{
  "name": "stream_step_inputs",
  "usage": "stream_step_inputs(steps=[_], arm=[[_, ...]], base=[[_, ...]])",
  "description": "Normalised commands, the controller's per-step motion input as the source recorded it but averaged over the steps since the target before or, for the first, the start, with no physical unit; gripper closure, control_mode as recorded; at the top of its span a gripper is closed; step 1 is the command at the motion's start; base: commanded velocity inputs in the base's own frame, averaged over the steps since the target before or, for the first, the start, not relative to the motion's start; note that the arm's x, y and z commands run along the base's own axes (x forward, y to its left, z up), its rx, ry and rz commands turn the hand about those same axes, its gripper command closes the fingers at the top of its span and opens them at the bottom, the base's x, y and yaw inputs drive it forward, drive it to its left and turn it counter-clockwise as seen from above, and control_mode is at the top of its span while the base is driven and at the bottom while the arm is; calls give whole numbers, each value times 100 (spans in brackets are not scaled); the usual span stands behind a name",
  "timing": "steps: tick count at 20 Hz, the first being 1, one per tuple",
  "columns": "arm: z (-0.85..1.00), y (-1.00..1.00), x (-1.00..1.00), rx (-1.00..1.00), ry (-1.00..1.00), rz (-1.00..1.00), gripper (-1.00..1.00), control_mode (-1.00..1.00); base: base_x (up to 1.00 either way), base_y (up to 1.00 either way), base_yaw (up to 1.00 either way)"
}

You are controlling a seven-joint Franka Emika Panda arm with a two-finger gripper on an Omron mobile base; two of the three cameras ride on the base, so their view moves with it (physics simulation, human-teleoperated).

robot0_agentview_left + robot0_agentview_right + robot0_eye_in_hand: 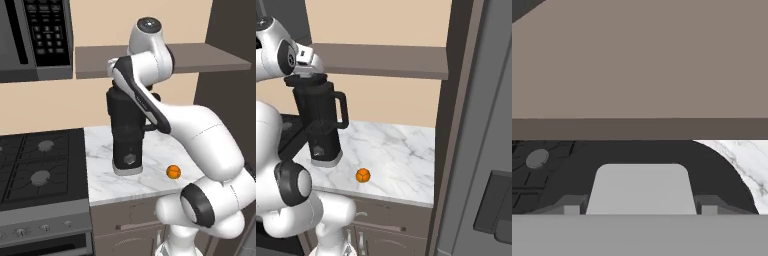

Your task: Open the blender lid, put the orange in the blender, close the lid, and start the blender.

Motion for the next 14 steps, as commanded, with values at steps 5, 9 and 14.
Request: stream_step_inputs(steps=[5,9,14], arm=[[22,-6,-58,0,0,-5,100,-100],[1,-39,-66,0,-2,-3,100,-100],[0,-83,-31,1,-2,0,100,-100]], base=[[0,0,0],[0,0,0],[0,0,0]])
